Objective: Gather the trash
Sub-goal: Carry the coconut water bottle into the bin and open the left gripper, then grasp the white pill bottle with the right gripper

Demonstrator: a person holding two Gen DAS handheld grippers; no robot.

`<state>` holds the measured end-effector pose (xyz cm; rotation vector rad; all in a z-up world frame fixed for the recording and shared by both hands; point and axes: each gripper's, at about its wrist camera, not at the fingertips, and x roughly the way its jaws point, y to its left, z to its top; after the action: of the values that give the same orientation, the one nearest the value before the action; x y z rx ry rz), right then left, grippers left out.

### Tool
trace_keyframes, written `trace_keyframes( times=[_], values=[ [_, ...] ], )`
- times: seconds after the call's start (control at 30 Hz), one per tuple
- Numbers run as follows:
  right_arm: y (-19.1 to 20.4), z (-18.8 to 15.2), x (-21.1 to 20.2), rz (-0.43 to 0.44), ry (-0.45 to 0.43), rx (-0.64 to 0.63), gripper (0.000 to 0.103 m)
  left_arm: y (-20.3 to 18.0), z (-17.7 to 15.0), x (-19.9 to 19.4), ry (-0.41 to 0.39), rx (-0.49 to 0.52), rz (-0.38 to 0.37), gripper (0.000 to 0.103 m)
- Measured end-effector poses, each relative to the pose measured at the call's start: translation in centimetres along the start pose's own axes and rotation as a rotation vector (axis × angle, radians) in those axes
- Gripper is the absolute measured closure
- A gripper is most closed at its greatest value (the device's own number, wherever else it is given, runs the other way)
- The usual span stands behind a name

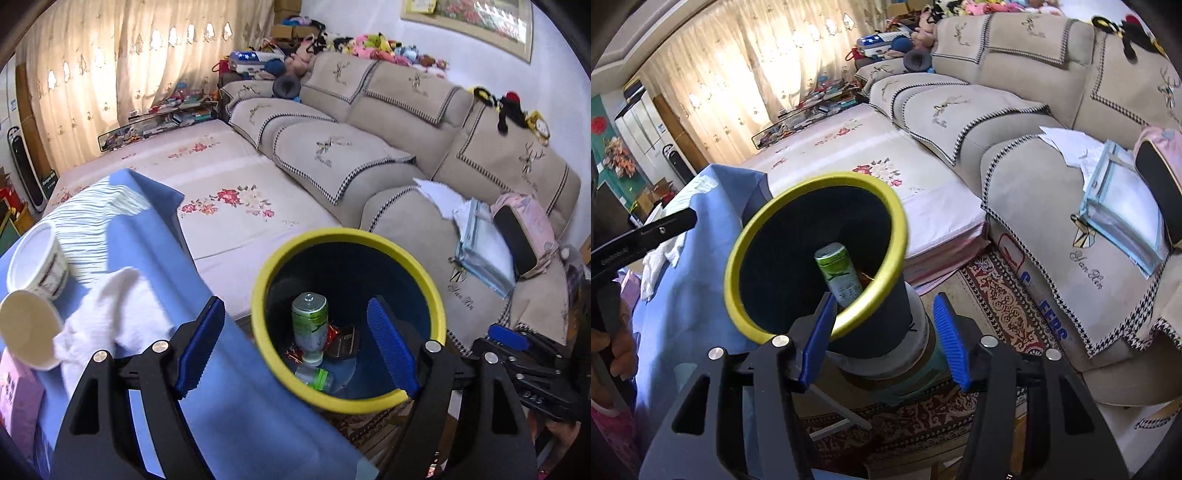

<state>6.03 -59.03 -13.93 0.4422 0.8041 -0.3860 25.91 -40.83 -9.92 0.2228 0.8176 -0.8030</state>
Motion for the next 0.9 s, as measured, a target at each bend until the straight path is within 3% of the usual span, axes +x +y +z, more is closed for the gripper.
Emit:
trace_keyframes(
  times=[0.1, 0.2, 0.33, 0.5, 0.63, 0.9],
  values=[
    [2.0, 0.0, -0.6, 0.01, -0.005, -0.049, 0.051, 1.5, -0.4, -2.8, -0.052, -0.005, 0.002, 0.024],
    [4.9, -0.3, -1.0, 0.044, 0.003, -0.111, 0.05, 3.5, -0.8, -5.8, -0.122, -0.008, 0.051, 0.024],
    [10.3, -1.7, -1.8, 0.138, 0.019, -0.238, 0.048, 7.7, -1.3, -10.3, -0.178, -0.082, 0.091, 0.024],
    [16.4, -4.1, -3.0, 0.28, 0.038, -0.398, 0.045, 12.9, -3.4, -18.5, -0.279, -0.146, 0.219, 0.024],
    [21.2, -6.4, -3.8, 0.396, 0.052, -0.539, 0.043, 16.8, -7.7, -25.8, -0.352, -0.227, 0.325, 0.018],
    [28.5, -9.8, -5.5, 0.557, 0.072, -0.688, 0.011, 22.7, -20.1, -35.4, -0.354, -0.432, 0.498, 0.014]
  ],
)
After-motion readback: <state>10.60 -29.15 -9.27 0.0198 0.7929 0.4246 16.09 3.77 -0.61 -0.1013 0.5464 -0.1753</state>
